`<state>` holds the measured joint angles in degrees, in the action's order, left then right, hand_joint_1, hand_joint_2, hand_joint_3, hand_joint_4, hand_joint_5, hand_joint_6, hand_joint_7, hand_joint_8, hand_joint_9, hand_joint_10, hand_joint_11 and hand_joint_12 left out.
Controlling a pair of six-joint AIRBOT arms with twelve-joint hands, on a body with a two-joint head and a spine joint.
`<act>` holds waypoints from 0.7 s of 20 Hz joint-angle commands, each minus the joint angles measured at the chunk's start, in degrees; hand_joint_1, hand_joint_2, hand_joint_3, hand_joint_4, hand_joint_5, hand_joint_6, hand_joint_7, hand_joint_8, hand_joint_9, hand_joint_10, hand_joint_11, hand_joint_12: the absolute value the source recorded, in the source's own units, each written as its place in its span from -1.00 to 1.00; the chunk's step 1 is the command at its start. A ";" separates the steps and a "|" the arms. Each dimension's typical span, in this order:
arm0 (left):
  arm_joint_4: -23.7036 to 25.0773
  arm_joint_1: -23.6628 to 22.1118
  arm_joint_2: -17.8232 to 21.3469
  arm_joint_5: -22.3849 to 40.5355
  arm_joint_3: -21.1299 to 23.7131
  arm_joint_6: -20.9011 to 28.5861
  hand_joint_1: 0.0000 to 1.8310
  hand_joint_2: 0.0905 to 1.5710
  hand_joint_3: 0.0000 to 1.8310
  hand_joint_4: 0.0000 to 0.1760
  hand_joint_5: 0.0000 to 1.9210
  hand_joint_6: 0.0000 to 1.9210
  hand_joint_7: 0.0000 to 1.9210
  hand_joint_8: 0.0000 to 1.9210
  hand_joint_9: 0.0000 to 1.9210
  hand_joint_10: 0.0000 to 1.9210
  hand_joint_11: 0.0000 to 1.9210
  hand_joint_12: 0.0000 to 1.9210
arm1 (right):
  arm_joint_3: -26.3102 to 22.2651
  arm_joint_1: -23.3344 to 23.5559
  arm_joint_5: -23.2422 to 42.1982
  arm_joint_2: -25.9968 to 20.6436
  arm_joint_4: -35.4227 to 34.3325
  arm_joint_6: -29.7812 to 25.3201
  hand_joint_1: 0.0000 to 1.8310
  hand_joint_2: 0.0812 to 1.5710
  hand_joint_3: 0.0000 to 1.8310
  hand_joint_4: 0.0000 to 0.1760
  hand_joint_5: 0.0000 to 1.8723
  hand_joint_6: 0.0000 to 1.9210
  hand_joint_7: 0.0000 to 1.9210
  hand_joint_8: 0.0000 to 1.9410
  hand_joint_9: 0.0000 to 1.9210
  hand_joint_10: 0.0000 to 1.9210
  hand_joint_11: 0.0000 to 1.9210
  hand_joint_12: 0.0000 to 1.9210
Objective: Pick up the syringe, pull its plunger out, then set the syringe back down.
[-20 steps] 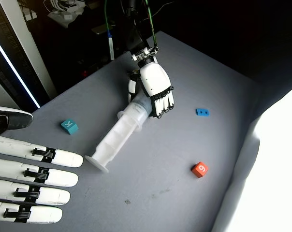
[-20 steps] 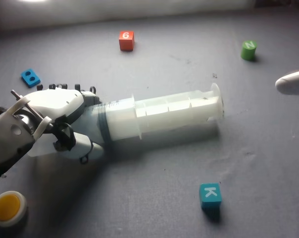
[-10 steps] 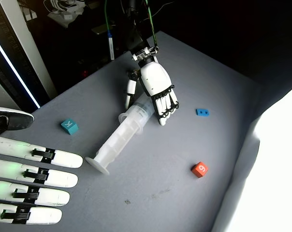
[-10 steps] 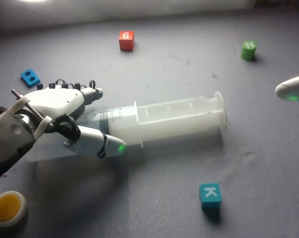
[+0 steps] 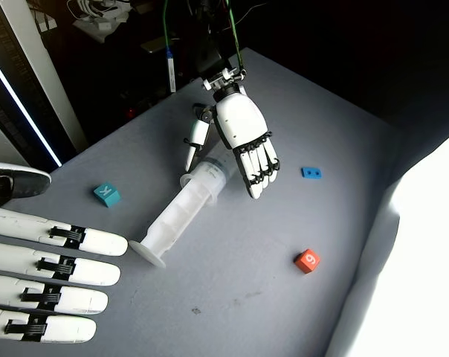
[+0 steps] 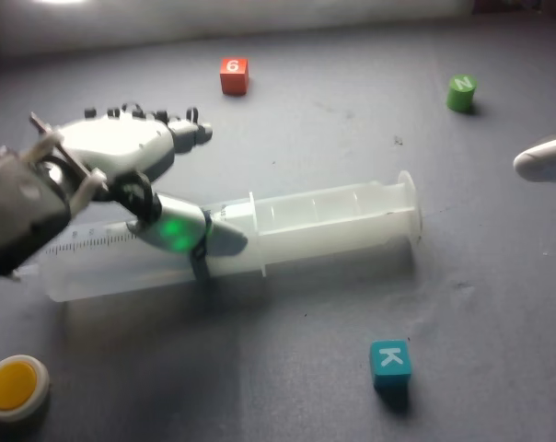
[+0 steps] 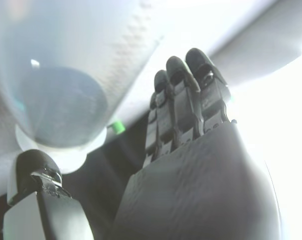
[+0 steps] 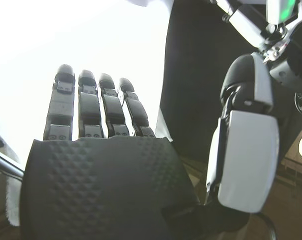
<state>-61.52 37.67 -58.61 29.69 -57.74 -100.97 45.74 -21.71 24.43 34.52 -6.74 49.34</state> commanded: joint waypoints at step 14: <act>3.89 -19.28 9.23 -15.51 7.53 -8.72 -0.82 0.46 -0.98 -1.00 0.13 0.80 0.25 0.89 0.14 0.98 -0.07 1.00 | -0.04 -0.30 7.71 -0.25 0.53 -0.36 -0.66 0.01 -1.00 -1.00 -0.64 1.00 -0.63 1.00 -0.51 1.00 -0.39 1.00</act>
<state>-58.67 18.57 -49.30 11.90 -50.04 -109.67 45.74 -22.48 25.19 34.59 -6.07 49.36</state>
